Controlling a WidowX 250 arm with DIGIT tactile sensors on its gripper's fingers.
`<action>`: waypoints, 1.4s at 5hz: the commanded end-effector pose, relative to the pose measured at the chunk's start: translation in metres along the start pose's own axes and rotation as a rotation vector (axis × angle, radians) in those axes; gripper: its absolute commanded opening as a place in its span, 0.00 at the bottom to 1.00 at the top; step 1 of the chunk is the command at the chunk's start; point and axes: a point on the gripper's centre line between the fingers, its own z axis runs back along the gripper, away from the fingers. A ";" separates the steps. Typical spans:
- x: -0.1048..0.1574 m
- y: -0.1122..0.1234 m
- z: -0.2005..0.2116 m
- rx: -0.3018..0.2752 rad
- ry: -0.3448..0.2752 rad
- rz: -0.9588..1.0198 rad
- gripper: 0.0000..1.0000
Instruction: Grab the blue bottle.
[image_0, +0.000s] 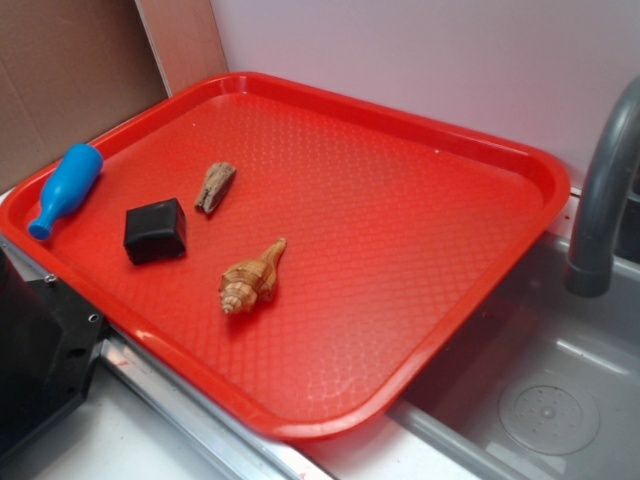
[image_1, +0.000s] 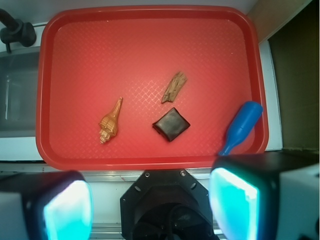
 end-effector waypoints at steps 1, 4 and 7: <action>0.000 0.000 0.000 0.000 0.000 0.000 1.00; -0.021 0.100 -0.073 0.133 0.086 0.447 1.00; -0.018 0.143 -0.147 0.097 0.063 0.540 1.00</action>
